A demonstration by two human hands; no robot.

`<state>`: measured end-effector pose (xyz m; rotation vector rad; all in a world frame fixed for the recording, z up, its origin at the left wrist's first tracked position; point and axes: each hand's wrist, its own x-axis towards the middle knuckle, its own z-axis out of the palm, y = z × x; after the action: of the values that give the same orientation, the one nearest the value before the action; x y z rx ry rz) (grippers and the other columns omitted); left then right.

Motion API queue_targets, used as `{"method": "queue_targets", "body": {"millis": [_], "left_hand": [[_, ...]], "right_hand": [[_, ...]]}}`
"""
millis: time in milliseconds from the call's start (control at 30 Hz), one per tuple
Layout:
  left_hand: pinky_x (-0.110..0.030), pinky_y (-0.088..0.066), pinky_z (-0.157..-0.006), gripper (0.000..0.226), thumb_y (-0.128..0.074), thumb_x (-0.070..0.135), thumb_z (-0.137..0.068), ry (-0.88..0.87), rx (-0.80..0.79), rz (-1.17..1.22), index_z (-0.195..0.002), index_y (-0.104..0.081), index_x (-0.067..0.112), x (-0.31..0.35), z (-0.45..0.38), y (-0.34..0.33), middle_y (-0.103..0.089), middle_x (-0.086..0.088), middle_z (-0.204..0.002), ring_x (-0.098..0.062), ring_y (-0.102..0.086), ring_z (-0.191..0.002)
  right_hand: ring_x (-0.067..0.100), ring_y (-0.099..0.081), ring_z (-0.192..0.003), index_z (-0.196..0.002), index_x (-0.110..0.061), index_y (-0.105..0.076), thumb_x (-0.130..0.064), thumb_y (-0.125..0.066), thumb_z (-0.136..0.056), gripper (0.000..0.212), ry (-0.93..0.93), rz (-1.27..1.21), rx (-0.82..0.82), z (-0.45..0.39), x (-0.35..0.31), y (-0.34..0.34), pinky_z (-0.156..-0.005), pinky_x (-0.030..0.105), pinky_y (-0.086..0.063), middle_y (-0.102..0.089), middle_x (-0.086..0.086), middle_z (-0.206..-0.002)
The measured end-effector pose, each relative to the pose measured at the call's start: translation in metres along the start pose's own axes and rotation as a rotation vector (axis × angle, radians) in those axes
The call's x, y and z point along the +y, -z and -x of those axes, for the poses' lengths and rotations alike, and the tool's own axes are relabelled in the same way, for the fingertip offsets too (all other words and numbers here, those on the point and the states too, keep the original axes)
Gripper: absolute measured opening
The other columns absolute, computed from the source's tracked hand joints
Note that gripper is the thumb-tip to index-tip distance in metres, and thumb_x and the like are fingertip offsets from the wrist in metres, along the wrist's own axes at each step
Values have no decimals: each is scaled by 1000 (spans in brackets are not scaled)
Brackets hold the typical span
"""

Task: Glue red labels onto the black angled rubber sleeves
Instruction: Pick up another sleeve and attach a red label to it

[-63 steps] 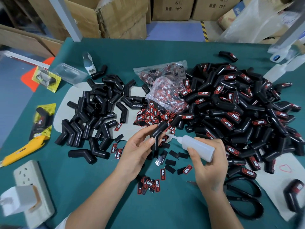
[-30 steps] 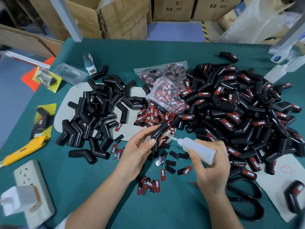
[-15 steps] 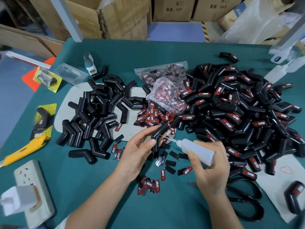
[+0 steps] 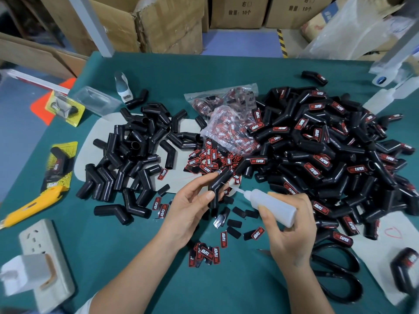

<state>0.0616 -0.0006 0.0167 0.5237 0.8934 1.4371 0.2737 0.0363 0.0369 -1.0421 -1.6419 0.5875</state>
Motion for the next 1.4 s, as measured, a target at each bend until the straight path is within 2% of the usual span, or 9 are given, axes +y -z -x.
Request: {"method": "queue_targets", "body": {"millis": [100, 300, 667, 800, 967, 1100, 1400], "left_hand": [[-32, -55, -100, 54, -84, 24, -88, 2, -6, 0, -138, -67, 12, 1, 0, -1, -67, -21, -138, -30, -69, -122], [-33, -56, -99, 57, -87, 26, -86, 11, 7, -7, -138, -67, 12, -1, -1, 1, -65, -21, -140, -31, -69, -121], [-32, -55, -101, 54, -82, 21, -91, 9, -19, 4, -141, -64, 11, -2, -1, 4, -64, -23, -140, -31, -68, -123], [-33, -53, -104, 52, -80, 19, -94, 9, -35, 20, -142, -62, 9, -3, -3, 6, -63, -23, -142, -33, -64, -129], [-33, -53, -106, 49, -75, 17, -97, 10, -44, 24, -143, -62, 9, -6, -3, 7, -64, -24, -141, -34, -64, -130], [-36, -52, -108, 47, -74, 14, -98, 6, -54, 29, -143, -61, 8, -5, -4, 8, -62, -22, -144, -37, -59, -136], [-33, -55, -102, 52, -79, 20, -93, 9, -30, 12, -142, -63, 9, -3, -2, 4, -65, -22, -141, -34, -64, -129]], "right_hand": [[-4, -56, -100, -107, -12, -63, -23, -69, -90, 22, -5, -3, -16, 1, 0, 0, -84, 11, -43, -67, 13, -94], [-4, -56, -100, -106, -11, -62, -22, -68, -90, 21, -12, -17, -9, -1, 0, 1, -84, 11, -43, -66, 17, -94], [-2, -56, -99, -108, -16, -63, -23, -68, -90, 20, -19, -33, -23, -1, -1, 1, -83, 12, -44, -65, 12, -95], [0, -56, -98, -106, -10, -62, -23, -68, -90, 21, -27, -29, 0, -2, 0, 0, -83, 13, -44, -65, 15, -95], [-2, -56, -99, -107, -12, -62, -24, -68, -90, 22, -21, -26, -27, -1, 0, 1, -83, 12, -43, -65, 14, -94], [0, -56, -99, -107, -10, -62, -24, -68, -91, 22, -32, -28, 13, -2, 3, 0, -84, 13, -44, -63, 17, -95], [2, -56, -98, -107, -10, -62, -25, -68, -91, 23, -27, -31, -9, -1, 2, 2, -82, 14, -44, -65, 16, -95]]}}
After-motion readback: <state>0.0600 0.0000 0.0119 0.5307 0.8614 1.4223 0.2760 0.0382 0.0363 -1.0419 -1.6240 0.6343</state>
